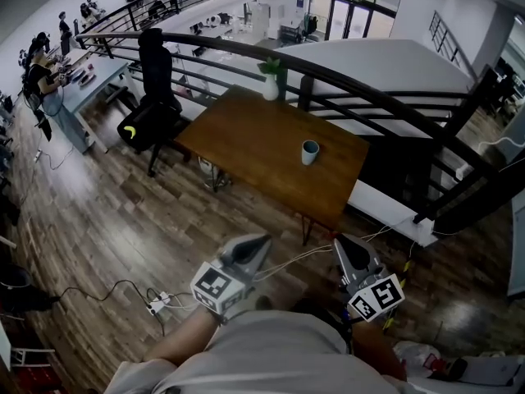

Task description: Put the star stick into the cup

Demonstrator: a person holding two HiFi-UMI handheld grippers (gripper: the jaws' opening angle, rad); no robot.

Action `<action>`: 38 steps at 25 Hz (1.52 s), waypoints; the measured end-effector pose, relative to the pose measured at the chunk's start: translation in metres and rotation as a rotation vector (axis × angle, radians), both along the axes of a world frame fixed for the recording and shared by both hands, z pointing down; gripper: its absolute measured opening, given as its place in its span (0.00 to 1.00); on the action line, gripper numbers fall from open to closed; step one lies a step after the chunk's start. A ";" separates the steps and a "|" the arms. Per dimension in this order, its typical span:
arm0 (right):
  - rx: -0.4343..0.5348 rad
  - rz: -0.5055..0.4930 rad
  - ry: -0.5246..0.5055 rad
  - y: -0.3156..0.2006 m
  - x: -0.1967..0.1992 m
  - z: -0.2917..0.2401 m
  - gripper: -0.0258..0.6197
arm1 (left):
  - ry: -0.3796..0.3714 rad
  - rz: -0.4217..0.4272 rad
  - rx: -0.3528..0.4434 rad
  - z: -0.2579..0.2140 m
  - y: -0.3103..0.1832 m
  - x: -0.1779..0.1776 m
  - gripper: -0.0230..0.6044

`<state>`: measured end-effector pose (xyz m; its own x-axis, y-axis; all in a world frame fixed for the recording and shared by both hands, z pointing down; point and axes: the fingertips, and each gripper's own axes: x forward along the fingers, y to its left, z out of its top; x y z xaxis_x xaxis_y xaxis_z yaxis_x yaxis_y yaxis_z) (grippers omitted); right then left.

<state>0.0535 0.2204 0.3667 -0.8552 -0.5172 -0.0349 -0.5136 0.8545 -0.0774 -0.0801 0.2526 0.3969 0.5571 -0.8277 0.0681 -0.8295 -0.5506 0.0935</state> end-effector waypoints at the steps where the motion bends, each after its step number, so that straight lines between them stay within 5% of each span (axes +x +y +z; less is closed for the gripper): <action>1: 0.001 -0.001 0.003 -0.003 -0.003 0.000 0.08 | 0.001 -0.004 -0.005 0.002 -0.002 -0.005 0.04; 14: -0.001 -0.068 0.006 -0.049 -0.040 0.001 0.08 | 0.005 -0.053 -0.026 0.005 -0.036 -0.034 0.04; 29: -0.024 -0.026 -0.020 -0.206 0.028 0.017 0.08 | -0.005 -0.055 -0.045 0.022 -0.187 0.020 0.04; 38: -0.005 -0.105 -0.022 -0.296 0.064 -0.001 0.08 | -0.001 -0.096 -0.076 0.024 -0.280 0.069 0.04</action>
<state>0.1180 -0.0760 0.3653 -0.9035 -0.4254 -0.0520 -0.4198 0.9030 -0.0916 -0.0113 -0.0274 0.4207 0.4757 -0.8695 0.1330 -0.8780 -0.4603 0.1311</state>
